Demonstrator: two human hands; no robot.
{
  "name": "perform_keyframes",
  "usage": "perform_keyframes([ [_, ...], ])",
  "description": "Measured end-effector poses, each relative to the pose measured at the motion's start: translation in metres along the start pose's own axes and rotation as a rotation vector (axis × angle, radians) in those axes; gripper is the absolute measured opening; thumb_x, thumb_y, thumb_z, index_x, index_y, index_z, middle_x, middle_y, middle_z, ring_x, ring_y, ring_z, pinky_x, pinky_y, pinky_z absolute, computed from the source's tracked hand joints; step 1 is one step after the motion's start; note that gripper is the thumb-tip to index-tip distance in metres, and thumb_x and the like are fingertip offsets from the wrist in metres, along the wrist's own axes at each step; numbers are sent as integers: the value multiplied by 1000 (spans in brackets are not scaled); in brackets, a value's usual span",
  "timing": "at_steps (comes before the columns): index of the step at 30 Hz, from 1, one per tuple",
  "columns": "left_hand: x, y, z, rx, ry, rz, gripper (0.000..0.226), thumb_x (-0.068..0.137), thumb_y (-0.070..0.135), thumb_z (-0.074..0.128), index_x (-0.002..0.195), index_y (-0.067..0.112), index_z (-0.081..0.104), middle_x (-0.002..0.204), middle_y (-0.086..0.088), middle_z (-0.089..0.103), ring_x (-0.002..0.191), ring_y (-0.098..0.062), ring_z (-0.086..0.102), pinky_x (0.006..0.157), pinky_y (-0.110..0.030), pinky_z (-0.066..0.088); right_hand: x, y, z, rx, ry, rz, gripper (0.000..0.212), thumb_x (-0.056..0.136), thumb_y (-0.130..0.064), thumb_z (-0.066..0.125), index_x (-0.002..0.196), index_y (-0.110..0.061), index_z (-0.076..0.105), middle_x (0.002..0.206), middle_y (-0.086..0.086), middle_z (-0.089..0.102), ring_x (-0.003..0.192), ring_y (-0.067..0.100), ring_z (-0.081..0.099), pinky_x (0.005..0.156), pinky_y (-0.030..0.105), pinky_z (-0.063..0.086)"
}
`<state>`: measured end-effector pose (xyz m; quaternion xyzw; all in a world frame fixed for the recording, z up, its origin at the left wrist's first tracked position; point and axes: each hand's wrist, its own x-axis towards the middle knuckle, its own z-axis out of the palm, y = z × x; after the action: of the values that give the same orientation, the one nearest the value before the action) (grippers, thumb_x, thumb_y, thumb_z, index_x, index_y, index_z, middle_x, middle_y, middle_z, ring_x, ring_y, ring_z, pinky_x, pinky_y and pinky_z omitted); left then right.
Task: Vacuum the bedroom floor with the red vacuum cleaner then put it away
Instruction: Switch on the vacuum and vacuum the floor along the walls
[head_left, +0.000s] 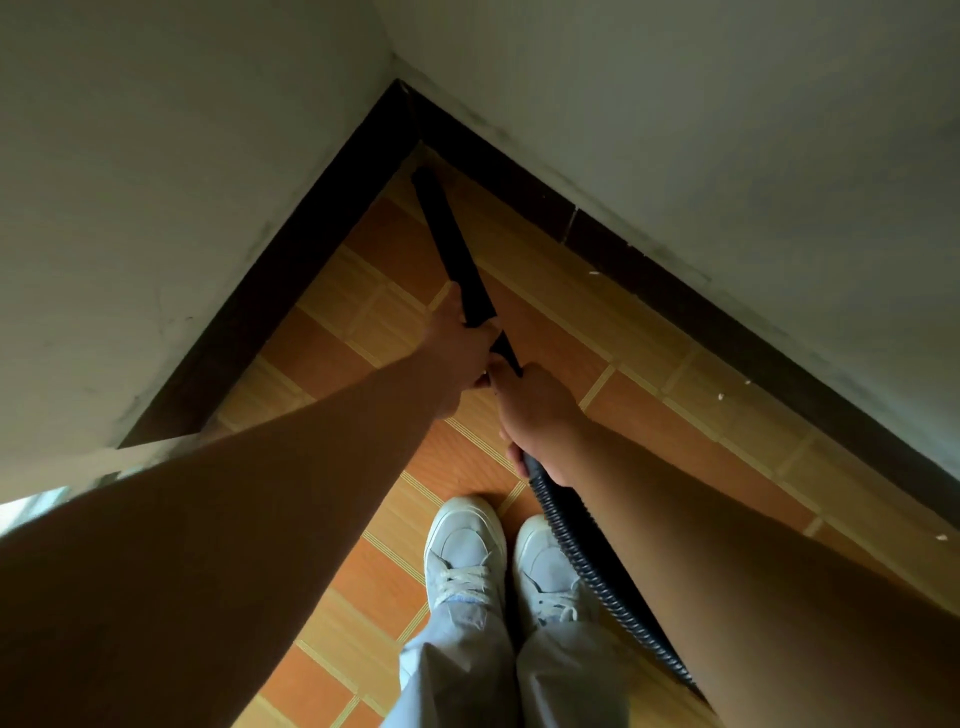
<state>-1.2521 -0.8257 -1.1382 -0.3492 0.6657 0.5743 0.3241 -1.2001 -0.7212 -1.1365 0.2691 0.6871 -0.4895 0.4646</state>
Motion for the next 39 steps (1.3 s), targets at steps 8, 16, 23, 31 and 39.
perform_keyframes([
  [8, -35, -28, 22, -48, 6, -71, 76, 101, 8, 59, 158, 41, 21, 120, -9, 67, 88, -17, 70, 56, -28, 57, -40, 28, -9, -69, 65, 51, 52, 105, -57, 35, 99, -9, 53, 62, 6, 57, 45, 18, 51, 46, 29, 46],
  [16, -42, -39, 52, 82, -43, -56, 80, 99, 12, 63, 158, 45, 20, 119, -8, 68, 93, -23, 72, 78, -47, 63, -51, 63, -12, 160, 99, 108, 52, 105, -57, 39, 98, -8, 58, 55, 3, 53, 39, 16, 46, 45, 27, 43],
  [23, -51, -59, 63, 39, -45, -25, 74, 99, 11, 63, 156, 41, 28, 116, -9, 69, 92, -23, 73, 65, -36, 63, -61, 81, -26, 102, 72, 78, 50, 107, -55, 40, 102, -7, 54, 62, 5, 53, 38, 14, 46, 42, 25, 42],
  [31, -64, -84, 80, 28, -28, -18, 79, 100, 13, 62, 158, 45, 20, 117, -6, 70, 94, -24, 73, 75, -44, 64, -61, 116, -27, 87, 84, 49, 53, 104, -60, 39, 106, -9, 54, 64, 8, 56, 41, 18, 49, 44, 27, 44],
  [39, -76, -104, 95, 89, -109, -19, 79, 100, 9, 61, 158, 45, 21, 111, -5, 69, 92, -21, 72, 75, -42, 64, -78, 147, -24, 74, 171, 34, 57, 103, -62, 36, 107, -8, 52, 69, 10, 59, 46, 21, 52, 47, 31, 45],
])
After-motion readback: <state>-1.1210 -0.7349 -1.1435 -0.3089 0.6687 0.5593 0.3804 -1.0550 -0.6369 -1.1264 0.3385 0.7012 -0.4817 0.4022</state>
